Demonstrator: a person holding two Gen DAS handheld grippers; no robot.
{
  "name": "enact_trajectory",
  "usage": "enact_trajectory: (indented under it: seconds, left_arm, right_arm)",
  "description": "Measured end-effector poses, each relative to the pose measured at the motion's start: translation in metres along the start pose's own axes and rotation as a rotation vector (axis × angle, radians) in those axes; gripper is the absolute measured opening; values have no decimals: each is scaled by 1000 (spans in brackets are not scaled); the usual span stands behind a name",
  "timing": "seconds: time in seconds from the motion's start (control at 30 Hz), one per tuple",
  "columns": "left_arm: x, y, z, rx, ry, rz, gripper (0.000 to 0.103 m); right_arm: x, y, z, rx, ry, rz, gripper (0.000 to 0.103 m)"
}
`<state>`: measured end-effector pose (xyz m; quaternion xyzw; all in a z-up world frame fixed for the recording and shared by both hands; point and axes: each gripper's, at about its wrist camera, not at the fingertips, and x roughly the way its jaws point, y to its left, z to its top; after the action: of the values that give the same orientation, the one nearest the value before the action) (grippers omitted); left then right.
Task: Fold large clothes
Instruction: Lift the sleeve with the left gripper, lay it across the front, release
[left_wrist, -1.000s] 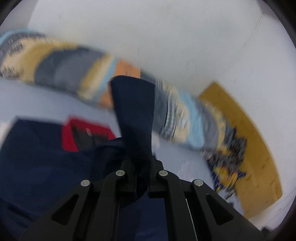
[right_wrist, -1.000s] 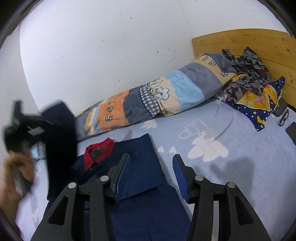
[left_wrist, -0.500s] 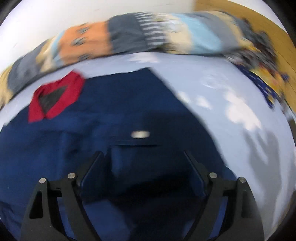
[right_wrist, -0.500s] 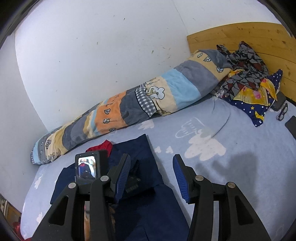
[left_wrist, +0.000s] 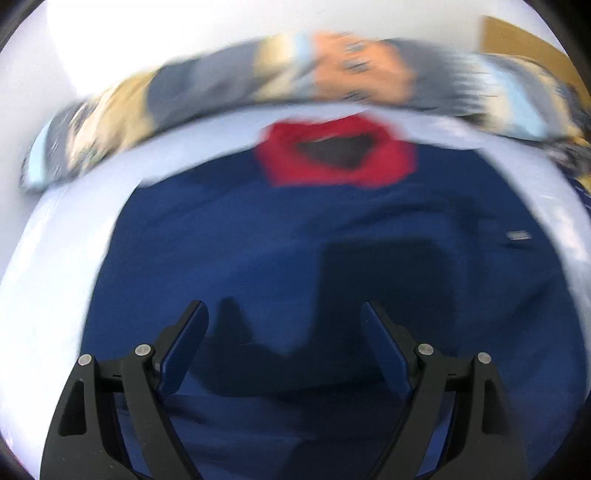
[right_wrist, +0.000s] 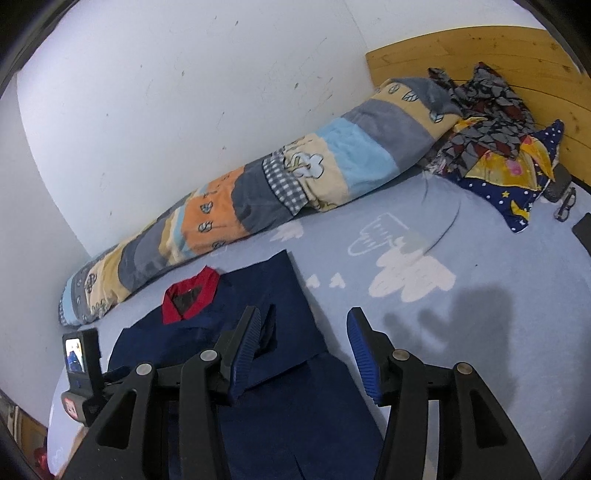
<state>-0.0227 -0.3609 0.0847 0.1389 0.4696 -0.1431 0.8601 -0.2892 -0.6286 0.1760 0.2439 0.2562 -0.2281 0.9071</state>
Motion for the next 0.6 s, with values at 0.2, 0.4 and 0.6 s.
enact_trajectory:
  seconds: [0.2,0.4,0.6]
  left_arm:
    - [16,62,-21,-108,61,-15,96]
    - [-34,-4,-4,-30,-94,-97,96]
    - [-33,-119,-2,150,-77,-189,96]
  right_arm:
    - [3,8,-2,-10,7,7,52]
    - [8,11,-3,-15,15,2,52]
    - [12,13,-4,-25,25,-2,52]
